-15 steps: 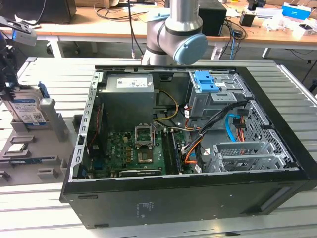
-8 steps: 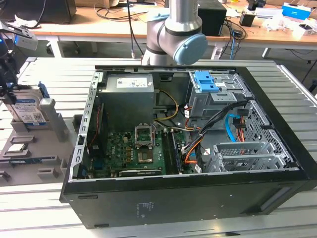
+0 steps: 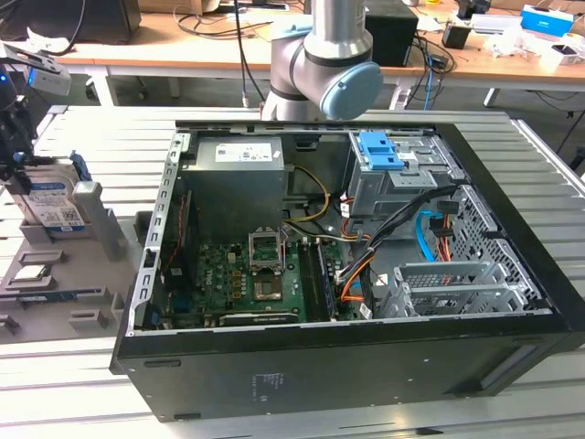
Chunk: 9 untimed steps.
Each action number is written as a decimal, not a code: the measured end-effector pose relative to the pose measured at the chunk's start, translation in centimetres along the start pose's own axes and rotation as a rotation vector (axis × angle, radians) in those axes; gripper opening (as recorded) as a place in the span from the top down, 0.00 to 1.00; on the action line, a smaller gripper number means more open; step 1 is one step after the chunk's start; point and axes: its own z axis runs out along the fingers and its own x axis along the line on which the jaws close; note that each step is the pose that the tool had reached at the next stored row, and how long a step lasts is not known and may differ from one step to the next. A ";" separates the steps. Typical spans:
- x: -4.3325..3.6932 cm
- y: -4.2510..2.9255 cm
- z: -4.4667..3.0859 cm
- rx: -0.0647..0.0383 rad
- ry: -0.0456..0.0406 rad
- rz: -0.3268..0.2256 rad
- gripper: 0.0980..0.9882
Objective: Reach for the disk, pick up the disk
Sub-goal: 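Pick up the disk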
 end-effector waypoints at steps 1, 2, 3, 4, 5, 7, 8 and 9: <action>0.00 0.00 0.00 0.000 -0.0003 0.000 0.66; 0.00 0.00 0.00 0.000 -0.0003 0.000 0.70; 0.00 0.00 0.00 0.000 -0.0002 0.000 0.70; 0.00 0.00 0.00 0.000 -0.0003 0.000 0.70; 0.00 0.00 0.00 0.000 -0.0002 0.000 0.70; 0.00 0.00 0.00 0.000 -0.0003 -0.001 0.70; 0.00 0.00 0.00 0.000 -0.0002 -0.001 0.70; 0.00 0.00 0.00 0.000 -0.0002 -0.001 0.70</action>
